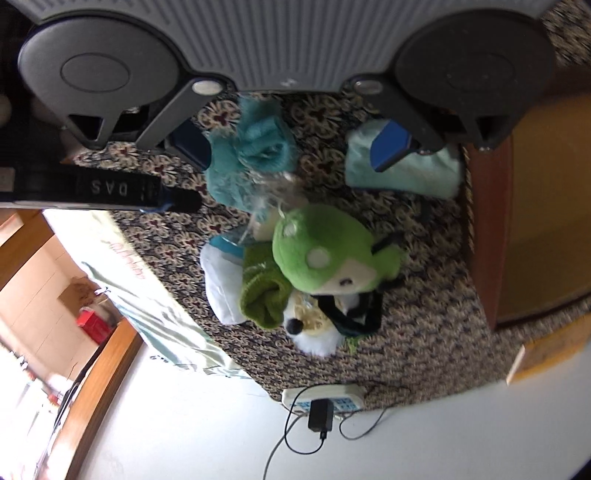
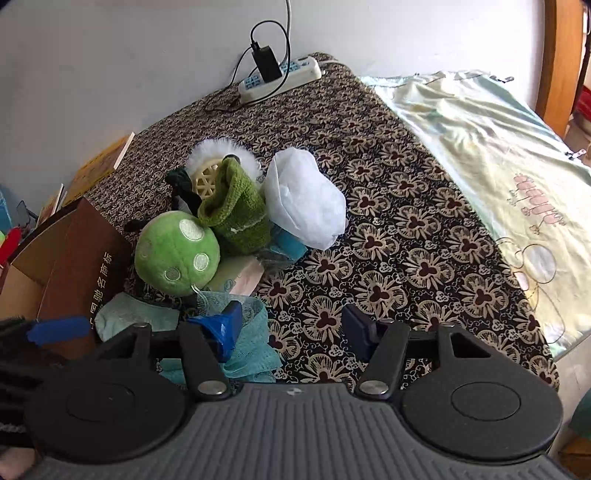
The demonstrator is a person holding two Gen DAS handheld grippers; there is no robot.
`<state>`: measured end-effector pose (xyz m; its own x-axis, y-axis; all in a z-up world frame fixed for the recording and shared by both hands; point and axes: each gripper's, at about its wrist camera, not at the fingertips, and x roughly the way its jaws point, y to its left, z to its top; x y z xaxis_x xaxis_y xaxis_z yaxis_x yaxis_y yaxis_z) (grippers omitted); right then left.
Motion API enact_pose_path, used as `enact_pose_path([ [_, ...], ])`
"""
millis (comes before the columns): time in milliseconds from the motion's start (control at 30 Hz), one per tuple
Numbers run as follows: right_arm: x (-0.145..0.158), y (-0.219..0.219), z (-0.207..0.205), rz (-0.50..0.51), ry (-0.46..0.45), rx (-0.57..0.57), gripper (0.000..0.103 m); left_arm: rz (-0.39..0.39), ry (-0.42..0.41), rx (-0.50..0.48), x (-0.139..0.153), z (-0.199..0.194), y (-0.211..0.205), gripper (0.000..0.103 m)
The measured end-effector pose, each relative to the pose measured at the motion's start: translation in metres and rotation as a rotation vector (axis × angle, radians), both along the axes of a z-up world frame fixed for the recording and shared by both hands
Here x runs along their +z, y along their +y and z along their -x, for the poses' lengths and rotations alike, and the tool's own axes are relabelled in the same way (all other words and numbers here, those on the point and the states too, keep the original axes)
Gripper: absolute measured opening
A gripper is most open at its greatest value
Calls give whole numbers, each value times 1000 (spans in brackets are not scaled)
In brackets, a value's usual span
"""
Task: Organize soft objects
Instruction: 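Grasp the teal mesh scrubber from the pile with the right gripper, then carry the teal scrubber into the cardboard box and open the right gripper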
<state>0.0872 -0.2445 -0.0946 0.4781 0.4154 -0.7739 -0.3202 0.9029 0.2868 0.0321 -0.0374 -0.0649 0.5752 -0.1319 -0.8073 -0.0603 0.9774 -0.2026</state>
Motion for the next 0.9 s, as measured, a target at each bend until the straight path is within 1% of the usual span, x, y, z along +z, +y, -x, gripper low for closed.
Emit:
enact_pose_path([
  [100, -3, -1, -4, -29, 24, 24, 43, 125, 8, 12, -8, 3, 11, 93],
  [167, -6, 0, -6, -61, 54, 53, 43, 174, 15, 14, -13, 4, 12, 94],
  [200, -8, 0, -7, -76, 69, 62, 43, 176, 30, 9, -15, 3, 10, 94],
  [300, -15, 1, -10, -114, 118, 82, 43, 139, 63, -42, -21, -5, -3, 94],
  [400, -22, 2, -13, -123, 148, 82, 43, 155, 72, -80, -26, -9, -8, 94],
  [500, -29, 1, -16, -133, 181, 77, 43, 155, 74, -80, -31, -15, -9, 93],
  [533, -31, 1, -17, -141, 192, 79, 43, 154, 80, -78, -33, -16, -8, 90],
  [567, -33, 1, -17, -148, 199, 84, 42, 158, 89, -81, -35, -19, -7, 84],
  [600, -34, 2, -16, -152, 200, 90, 41, 170, 101, -91, -37, -22, -7, 63],
  [633, -36, 3, -16, -152, 196, 100, 40, 183, 118, -100, -41, -24, -7, 53],
  [700, -39, 6, -14, -143, 176, 109, 34, 198, 143, -103, -47, -27, -7, 52],
  [733, -40, 7, -15, -140, 171, 112, 32, 204, 147, -103, -49, -28, -7, 47],
  [767, -41, 7, -15, -145, 174, 117, 27, 207, 149, -105, -50, -28, -7, 44],
  [800, -43, 7, -15, -157, 178, 122, 21, 208, 150, -107, -50, -28, -6, 38],
  [833, -44, 6, -15, -169, 176, 125, 18, 207, 146, -108, -50, -28, -5, 33],
  [867, -44, 5, -15, -171, 171, 127, 12, 206, 141, -111, -50, -28, -4, 30],
  [900, -45, 5, -15, -173, 169, 127, 6, 206, 136, -115, -48, -27, -5, 23],
])
